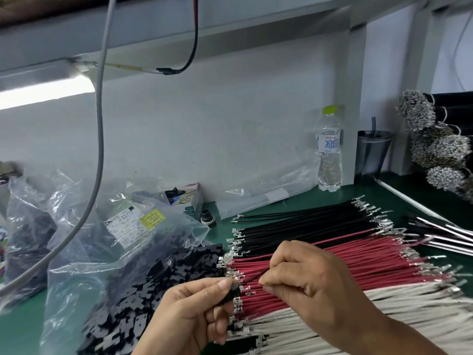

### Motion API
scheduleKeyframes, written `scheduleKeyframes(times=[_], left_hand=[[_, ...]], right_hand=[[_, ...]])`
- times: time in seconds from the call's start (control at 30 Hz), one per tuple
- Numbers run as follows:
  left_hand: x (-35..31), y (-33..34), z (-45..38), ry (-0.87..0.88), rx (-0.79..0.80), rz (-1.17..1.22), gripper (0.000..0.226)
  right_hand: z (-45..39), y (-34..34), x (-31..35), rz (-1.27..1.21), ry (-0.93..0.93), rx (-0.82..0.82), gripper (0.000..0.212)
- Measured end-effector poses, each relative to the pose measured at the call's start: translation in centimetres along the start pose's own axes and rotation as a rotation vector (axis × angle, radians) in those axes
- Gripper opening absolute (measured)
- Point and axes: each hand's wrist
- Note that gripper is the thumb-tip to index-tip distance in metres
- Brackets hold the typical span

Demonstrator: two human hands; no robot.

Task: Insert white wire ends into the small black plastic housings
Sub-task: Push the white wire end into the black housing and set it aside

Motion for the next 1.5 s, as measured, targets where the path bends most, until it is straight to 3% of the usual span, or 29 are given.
scheduleKeyframes(times=[0.07, 0.2, 0.33, 0.5, 0.6, 0.9, 1.0, 1.2, 1.37, 1.5], left_hand=[[0.0, 0.0, 0.0, -0.004, 0.014, -0.012, 0.039], [0.3, 0.3, -0.1, -0.009, 0.023, 0.009, 0.04], [0.5, 1.2, 0.0, 0.025, 0.008, 0.035, 0.04], [0.8, 1.8, 0.2, 0.342, -0.048, -0.287, 0.037], [0.9, 1.5, 0.3, 0.501, -0.082, -0.481, 0.022], [0.9, 1.5, 0.3, 0.515, -0.025, -0.465, 0.015], [0.9, 1.5, 0.2, 0.518, -0.03, -0.452, 0.014], [1.2, 1.5, 0.2, 0.529, -0.116, -0.425, 0.016], [1.2, 1.3, 0.0, 0.542, -0.185, -0.413, 0.016], [1.4, 1.2, 0.1, 0.542, -0.173, -0.428, 0.015]], right_hand=[[0.0, 0.0, -0.1, -0.055, 0.044, 0.008, 0.004], [-0.1, 0.3, 0.4, 0.079, -0.015, -0.052, 0.018], [0.0, 0.5, 0.6, 0.196, -0.059, -0.045, 0.017], [0.2, 0.7, 0.1, 0.241, -0.016, -0.02, 0.007], [0.2, 0.6, -0.1, 0.216, 0.0, -0.01, 0.007], [0.0, 1.0, 0.9, 0.149, -0.037, 0.03, 0.012], [-0.3, 0.1, 0.8, 0.131, 0.034, 0.09, 0.012], [-1.0, -2.3, 1.8, 0.296, 0.044, 0.109, 0.012], [0.0, -0.6, 1.8, 0.296, 0.082, 0.398, 0.025], [1.1, -0.1, 1.1, 0.331, 0.121, 0.428, 0.022]])
Point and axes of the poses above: each hand's wrist, its own z-axis away from the middle knuckle, its own y-axis out of the palm, x = y × z, and after that the axes turned 6 degrees about y, right-handed
